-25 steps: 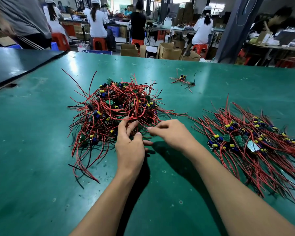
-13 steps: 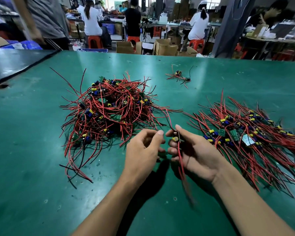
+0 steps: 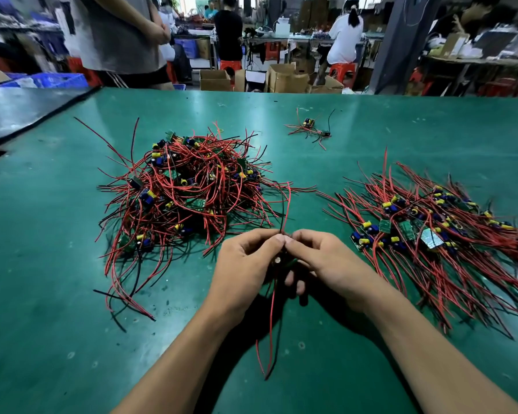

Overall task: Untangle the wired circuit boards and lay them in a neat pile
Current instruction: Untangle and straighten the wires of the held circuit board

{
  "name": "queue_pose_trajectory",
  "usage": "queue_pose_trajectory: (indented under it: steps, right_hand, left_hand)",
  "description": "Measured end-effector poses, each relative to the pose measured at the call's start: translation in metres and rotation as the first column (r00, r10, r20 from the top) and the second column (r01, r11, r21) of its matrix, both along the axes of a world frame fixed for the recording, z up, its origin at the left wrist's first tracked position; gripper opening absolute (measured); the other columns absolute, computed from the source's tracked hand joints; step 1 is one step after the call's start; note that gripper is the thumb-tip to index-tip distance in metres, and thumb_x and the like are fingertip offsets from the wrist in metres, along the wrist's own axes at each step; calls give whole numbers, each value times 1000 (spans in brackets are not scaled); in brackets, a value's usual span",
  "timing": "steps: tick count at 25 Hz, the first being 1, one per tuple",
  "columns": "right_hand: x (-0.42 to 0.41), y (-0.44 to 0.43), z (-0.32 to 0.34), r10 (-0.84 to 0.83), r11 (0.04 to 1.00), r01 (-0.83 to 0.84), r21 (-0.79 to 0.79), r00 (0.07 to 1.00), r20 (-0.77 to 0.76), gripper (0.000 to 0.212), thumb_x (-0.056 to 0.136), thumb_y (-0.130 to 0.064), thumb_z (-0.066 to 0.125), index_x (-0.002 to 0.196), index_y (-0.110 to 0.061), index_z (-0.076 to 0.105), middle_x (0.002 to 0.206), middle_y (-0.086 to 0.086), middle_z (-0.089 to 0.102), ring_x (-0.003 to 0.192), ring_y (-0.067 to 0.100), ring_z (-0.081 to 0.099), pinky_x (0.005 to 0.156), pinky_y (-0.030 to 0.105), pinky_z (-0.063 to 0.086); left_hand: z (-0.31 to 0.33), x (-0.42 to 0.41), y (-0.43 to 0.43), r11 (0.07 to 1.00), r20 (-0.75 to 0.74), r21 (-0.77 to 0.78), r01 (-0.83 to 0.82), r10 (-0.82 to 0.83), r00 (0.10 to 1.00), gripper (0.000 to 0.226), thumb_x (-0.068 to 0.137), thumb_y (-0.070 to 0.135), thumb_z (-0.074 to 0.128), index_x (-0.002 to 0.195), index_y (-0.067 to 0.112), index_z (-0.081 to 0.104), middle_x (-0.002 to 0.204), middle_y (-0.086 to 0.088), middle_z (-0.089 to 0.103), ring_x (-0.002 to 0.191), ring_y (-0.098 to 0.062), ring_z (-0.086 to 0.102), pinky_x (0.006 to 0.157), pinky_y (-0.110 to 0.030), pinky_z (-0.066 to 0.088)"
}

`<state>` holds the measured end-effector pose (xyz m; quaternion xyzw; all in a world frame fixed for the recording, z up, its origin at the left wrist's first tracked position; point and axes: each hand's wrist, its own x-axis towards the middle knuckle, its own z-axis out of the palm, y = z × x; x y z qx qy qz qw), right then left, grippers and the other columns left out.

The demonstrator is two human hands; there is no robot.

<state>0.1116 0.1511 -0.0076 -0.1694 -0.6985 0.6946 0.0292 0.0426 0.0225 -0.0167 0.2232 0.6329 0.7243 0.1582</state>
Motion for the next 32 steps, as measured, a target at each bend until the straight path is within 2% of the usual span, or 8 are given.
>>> queue_pose_trajectory:
  steps: [2, 5, 8, 10, 13, 18, 27, 32]
  right_hand:
    - [1, 2, 0, -85, 993, 88, 78, 996, -32, 17, 96, -28, 66, 96, -12, 62, 68, 3, 63, 45, 18, 54, 39, 25, 41]
    - [-1, 4, 1, -155, 986, 161, 45, 981, -118, 10, 94, -28, 67, 99, -20, 71, 74, -9, 64, 52, 7, 53, 49, 23, 43]
    - [-2, 3, -1, -122, 989, 135, 57, 974, -189, 20, 91, -30, 69, 104, -17, 76, 73, -15, 68, 57, -5, 56, 53, 8, 41]
    - [-2, 2, -2, -115, 991, 129, 47, 966, -230, 18, 89, -27, 72, 97, -12, 78, 69, -12, 68, 54, -5, 56, 50, 5, 39]
    - [-2, 6, -2, -183, 981, 163, -105, 958, -219, 21, 85, -31, 74, 89, -11, 79, 65, -2, 66, 49, 3, 56, 48, 15, 45]
    - [-3, 12, -4, -203, 978, 191, -77, 957, -208, 30, 73, -45, 75, 92, -22, 80, 79, -3, 70, 58, 6, 53, 55, 22, 46]
    - [-1, 16, -2, -219, 976, 210, -61, 943, -250, 11, 91, -20, 69, 92, -21, 80, 85, 2, 75, 68, 7, 60, 60, 19, 51]
    - [1, 9, -2, -165, 984, 176, 11, 941, -294, 11, 95, -15, 67, 98, -15, 77, 87, 4, 77, 67, 5, 63, 64, 17, 52]
  left_hand:
    - [-1, -1, 0, 1000, 66, 23, 3, -5, 998, 19, 90, 7, 65, 78, 14, 78, 77, -6, 74, 70, -13, 65, 67, -29, 54]
    - [0, -2, -1, 1000, 100, 25, 15, -17, 995, 15, 91, 10, 67, 82, 14, 78, 77, -4, 75, 66, -11, 63, 59, -26, 53]
    - [-2, -2, -2, 999, 69, -1, 43, -43, 997, 9, 89, 11, 69, 86, 10, 78, 75, -6, 72, 64, -13, 59, 54, -25, 47]
    - [-3, -3, -2, 996, 66, -18, 82, -81, 995, 7, 87, 11, 71, 88, 9, 77, 74, -9, 71, 65, -16, 57, 55, -26, 44]
    - [-3, -4, -3, 983, 97, -47, 175, -170, 981, 7, 84, 8, 74, 91, 7, 75, 74, -10, 70, 61, -17, 57, 58, -27, 48]
    - [-2, -3, -2, 974, 86, -76, 215, -208, 974, 15, 78, 5, 78, 86, 7, 66, 66, 0, 66, 58, -11, 57, 54, -20, 49]
    - [-2, -5, -3, 957, 137, -68, 281, -270, 953, 6, 90, 11, 69, 92, 6, 72, 85, -17, 73, 67, -18, 65, 59, -24, 54]
    - [-2, -7, -2, 950, 182, -103, 296, -274, 944, 12, 92, 4, 63, 84, 8, 71, 75, -10, 72, 62, -21, 66, 56, -24, 54]
